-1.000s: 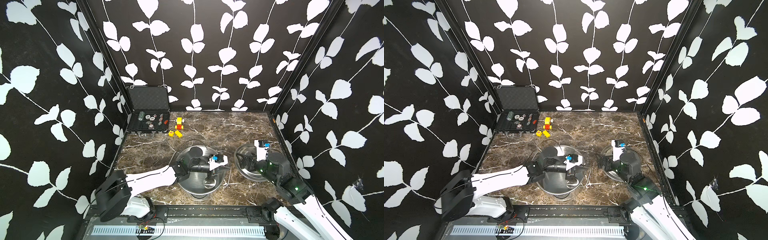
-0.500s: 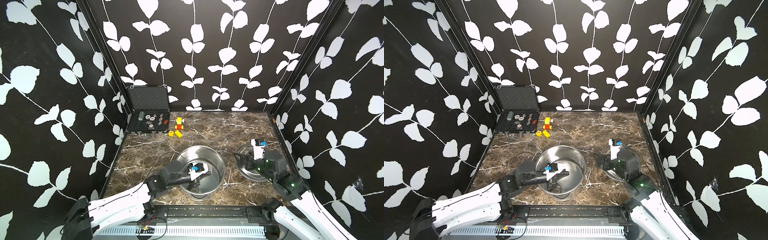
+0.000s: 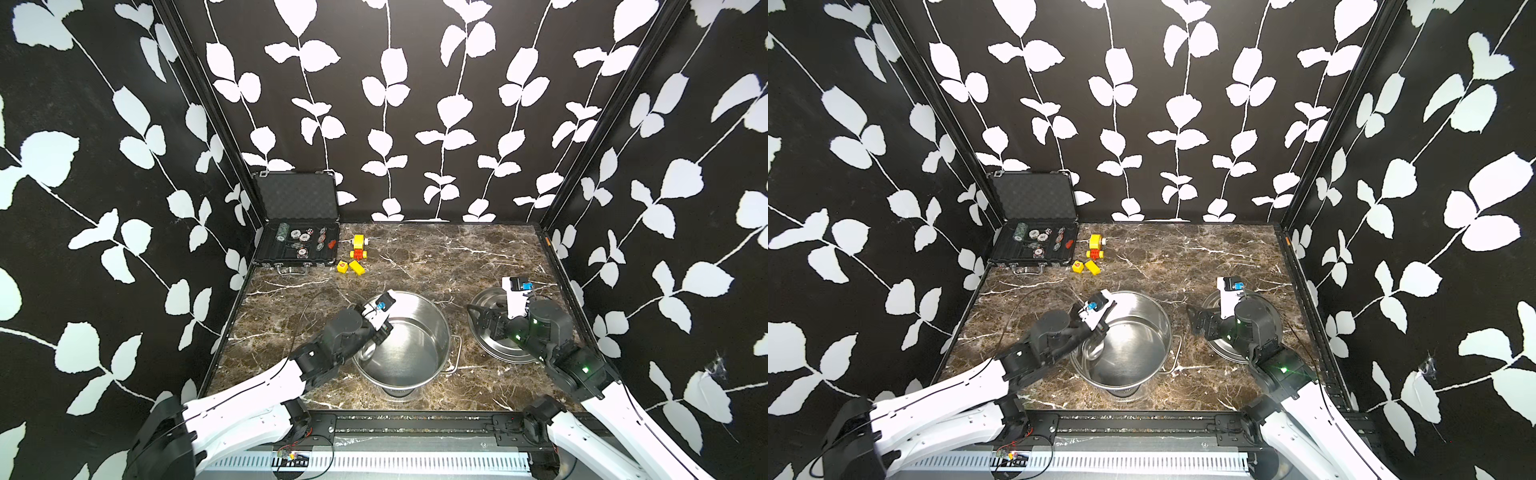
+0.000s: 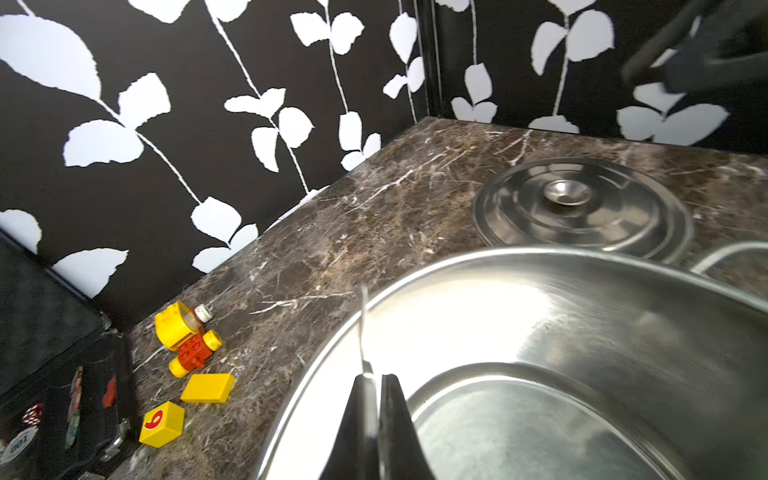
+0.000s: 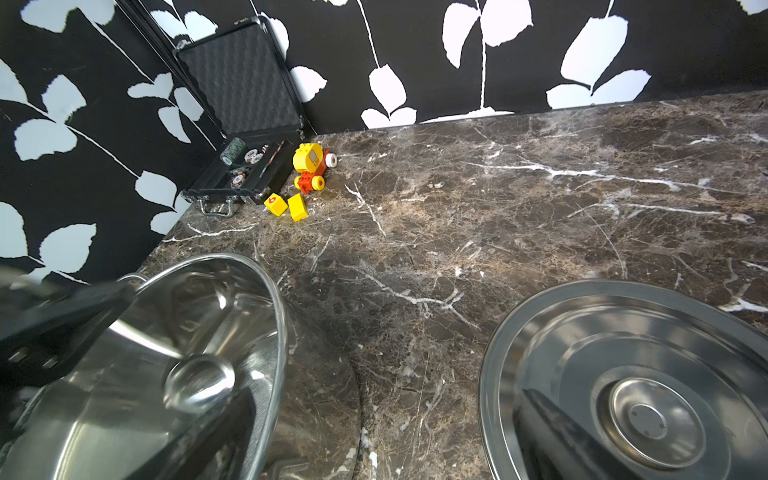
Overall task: Stir the soup with a spoon
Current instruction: Stir the soup in the pan with a stick.
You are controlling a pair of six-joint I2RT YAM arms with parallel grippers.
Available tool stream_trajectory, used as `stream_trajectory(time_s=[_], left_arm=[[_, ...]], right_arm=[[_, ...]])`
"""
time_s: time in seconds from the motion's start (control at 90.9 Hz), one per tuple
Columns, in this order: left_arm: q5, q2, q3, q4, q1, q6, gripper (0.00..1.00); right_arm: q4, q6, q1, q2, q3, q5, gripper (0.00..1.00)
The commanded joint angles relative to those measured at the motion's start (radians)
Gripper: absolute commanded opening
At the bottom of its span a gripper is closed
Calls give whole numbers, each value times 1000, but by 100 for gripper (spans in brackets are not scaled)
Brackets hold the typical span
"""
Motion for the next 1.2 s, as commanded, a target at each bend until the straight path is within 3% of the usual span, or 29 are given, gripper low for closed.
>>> stream_trajectory(time_s=[0.0, 0.363, 0.539, 0.682, 0.891, 1.078, 1.188], left_arm=[[16, 90, 89, 166, 21, 13, 0], [426, 450, 352, 233, 28, -43, 0], [681, 513, 389, 291, 14, -111, 0], [823, 503, 378, 285, -33, -112, 0], [865, 415, 281, 229, -91, -127, 0], [797, 273, 173, 73, -96, -94, 0], [684, 176, 110, -17, -96, -60, 0]], right_arm=[[-1, 9, 4, -33, 22, 9, 99], [-35, 17, 4, -83, 0, 29, 99], [-43, 10, 4, -85, 3, 37, 99], [-36, 10, 4, -79, -3, 39, 99], [-18, 12, 4, -61, -5, 30, 99], [-2, 12, 4, -41, -3, 22, 99], [8, 10, 4, -26, 2, 16, 99]])
